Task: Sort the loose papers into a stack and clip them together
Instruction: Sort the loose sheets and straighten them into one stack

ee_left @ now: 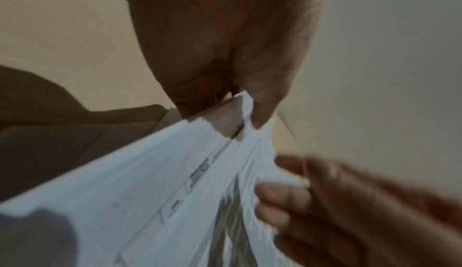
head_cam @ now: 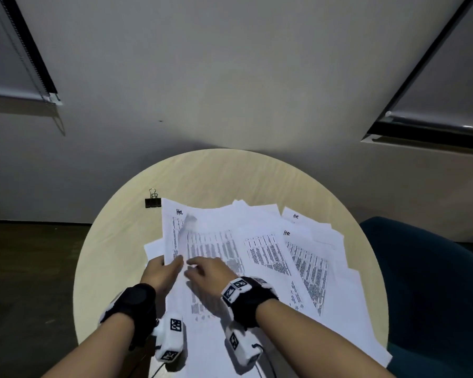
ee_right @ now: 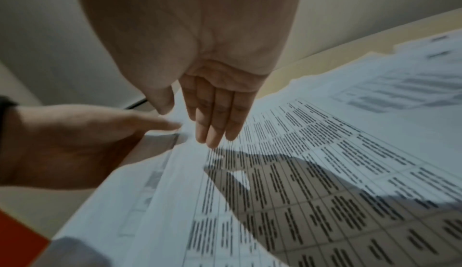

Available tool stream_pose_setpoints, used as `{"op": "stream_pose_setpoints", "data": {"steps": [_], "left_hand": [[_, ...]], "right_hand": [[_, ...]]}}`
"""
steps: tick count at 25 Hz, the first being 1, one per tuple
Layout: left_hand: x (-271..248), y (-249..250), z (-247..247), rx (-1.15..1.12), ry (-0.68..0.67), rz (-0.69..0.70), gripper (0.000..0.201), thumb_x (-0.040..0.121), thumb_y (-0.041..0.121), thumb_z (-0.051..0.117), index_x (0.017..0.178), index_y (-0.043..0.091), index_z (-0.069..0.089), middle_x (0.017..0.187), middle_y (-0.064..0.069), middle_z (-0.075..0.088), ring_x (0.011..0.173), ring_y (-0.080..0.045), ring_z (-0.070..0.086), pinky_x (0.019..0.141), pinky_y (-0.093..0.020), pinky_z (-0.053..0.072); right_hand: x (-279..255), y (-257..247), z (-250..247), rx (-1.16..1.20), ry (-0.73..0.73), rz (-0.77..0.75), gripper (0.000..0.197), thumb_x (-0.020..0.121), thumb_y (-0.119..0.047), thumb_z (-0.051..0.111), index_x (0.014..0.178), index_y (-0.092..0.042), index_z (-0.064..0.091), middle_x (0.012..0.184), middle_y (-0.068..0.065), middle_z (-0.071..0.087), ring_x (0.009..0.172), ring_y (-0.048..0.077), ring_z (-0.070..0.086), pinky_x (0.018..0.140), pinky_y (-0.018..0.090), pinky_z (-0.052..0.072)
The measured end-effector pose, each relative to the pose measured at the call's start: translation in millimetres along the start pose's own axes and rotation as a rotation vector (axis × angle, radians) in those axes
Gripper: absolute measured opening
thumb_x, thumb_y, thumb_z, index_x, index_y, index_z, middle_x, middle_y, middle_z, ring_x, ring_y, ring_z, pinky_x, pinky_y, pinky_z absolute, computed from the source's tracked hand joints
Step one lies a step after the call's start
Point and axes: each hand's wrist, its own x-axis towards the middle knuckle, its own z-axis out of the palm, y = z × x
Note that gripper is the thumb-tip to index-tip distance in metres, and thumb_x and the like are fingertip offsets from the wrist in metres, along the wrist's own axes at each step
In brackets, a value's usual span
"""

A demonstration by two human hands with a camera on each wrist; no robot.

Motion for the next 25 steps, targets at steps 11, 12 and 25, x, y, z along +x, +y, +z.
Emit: {"op": "stream_pose_setpoints", "data": {"steps": [11,12,25], "left_hand": [[27.8,-49.5,0.1,0.094,0.099,-0.149,0.085,0.062,0.048,0.085,0.122,0.001,0.047,0.121,-0.017,0.062,0.102,-0.033,0.062,0.092,-0.039,0.05],[30.8,-54.1,3.5,0.086,0.067,-0.176,0.106,0.058,0.048,0.087,0.137,0.0,0.036,0.133,-0.019,0.055,0.113,-0.035,0.059,0.095,-0.04,0.049],[38.0,-48.7,-28.5,0.402,0.147,-0.145,0.022,0.077,0.017,0.059,0.089,-0.001,0.062,0.084,-0.02,0.065,0.076,-0.032,0.059,0.067,-0.028,0.04]], "right_hand": [[-39.9,137.9,-48.7,-0.306,0.128,0.764,0.063,0.094,-0.044,0.05,0.142,-0.008,0.029,0.143,0.018,0.03,0.133,0.036,0.034,0.108,0.044,0.037],[-37.4,133.1,-43.3,-0.283,0.128,0.766,0.064,0.094,-0.045,0.049,0.143,-0.008,0.029,0.144,0.018,0.028,0.134,0.036,0.033,0.108,0.043,0.037],[-38.6,140.9,-68.5,0.298,-0.096,0.525,0.04,0.061,-0.018,0.08,0.098,-0.015,0.063,0.088,0.009,0.069,0.085,0.033,0.069,0.076,0.048,0.059]]}}
